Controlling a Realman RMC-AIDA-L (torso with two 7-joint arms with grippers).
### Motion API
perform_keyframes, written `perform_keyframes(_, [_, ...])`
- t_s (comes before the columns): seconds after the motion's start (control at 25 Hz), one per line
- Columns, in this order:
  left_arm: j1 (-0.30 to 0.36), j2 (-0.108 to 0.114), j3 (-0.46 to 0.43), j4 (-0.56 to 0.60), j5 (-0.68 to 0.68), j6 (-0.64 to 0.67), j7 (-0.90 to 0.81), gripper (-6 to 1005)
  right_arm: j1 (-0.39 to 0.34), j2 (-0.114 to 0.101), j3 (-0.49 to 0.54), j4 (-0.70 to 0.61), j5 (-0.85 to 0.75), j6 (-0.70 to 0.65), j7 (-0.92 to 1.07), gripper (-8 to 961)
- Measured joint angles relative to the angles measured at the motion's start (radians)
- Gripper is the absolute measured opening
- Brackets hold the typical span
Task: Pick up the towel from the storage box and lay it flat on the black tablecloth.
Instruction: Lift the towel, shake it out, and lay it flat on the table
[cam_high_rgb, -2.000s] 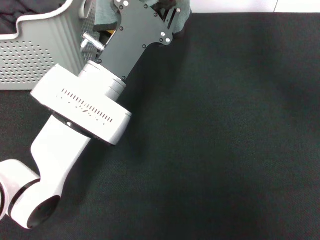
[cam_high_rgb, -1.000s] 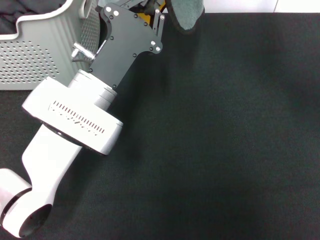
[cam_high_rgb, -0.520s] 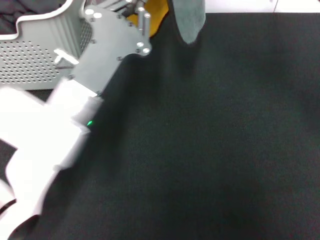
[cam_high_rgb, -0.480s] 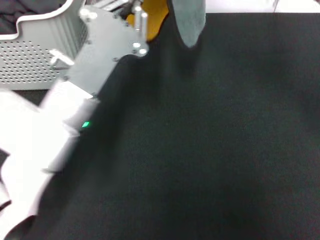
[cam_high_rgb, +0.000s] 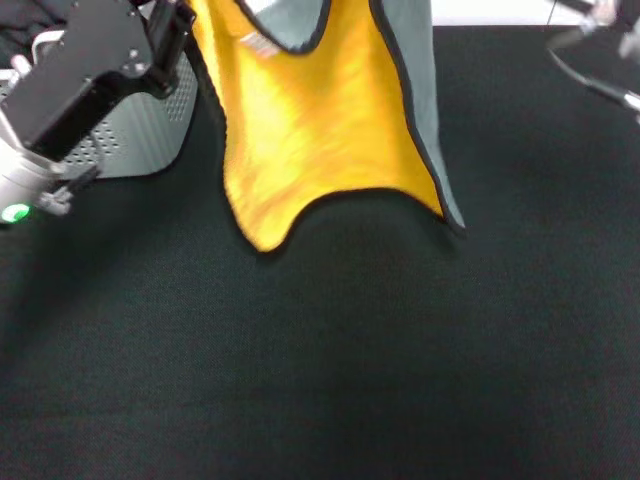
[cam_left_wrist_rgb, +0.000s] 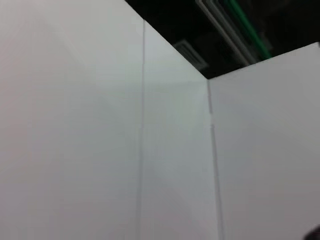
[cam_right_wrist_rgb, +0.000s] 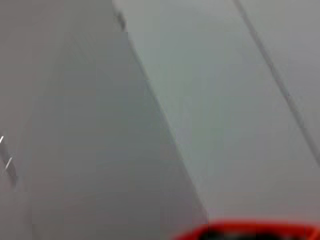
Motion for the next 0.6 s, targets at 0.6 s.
perform_keyframes(0.6, [0.05, 0.091, 0.089, 0.291, -0.008, 0.106, -0.502, 25, -0.13, 0.038, 0.157, -0.43, -0.732, 0.167, 0.155, 7])
